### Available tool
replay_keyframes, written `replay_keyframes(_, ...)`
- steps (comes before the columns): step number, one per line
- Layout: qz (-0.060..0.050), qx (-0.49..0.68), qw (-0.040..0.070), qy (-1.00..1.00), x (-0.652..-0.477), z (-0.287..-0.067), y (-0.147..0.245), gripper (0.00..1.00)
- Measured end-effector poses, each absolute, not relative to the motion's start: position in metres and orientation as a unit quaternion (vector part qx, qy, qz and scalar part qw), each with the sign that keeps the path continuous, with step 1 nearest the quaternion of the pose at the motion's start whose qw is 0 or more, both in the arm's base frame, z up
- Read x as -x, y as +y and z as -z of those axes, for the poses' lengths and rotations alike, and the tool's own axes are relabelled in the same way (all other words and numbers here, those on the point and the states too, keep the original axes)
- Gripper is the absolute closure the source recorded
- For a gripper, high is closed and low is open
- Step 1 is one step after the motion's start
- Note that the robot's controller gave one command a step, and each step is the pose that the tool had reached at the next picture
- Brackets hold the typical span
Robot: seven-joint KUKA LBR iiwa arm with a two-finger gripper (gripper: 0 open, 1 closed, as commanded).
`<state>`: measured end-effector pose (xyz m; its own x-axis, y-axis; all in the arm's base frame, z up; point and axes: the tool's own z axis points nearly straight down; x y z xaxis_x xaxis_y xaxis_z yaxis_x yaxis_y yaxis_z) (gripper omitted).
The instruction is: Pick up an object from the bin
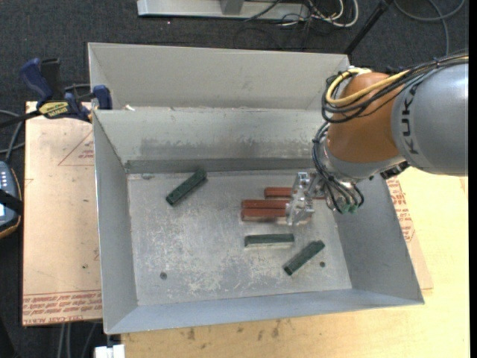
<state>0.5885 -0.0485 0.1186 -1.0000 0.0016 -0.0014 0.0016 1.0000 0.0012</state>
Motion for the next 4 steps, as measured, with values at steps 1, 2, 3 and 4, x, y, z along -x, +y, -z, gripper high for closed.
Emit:
replay_keyframes(1,-0.001,-0.037,0.001,0.999,-0.624,-0.125,-0.013,0.00)
replay_keyframes(2,-0.001,-0.037,0.001,0.999,-0.624,-0.125,-0.013,0.00)
replay_keyframes(3,-0.001,-0.038,0.015,0.999,-0.614,-0.079,-0.022,1.00)
replay_keyframes(4,-0.001,-0.038,0.015,0.999,-0.614,-0.079,-0.022,1.00)
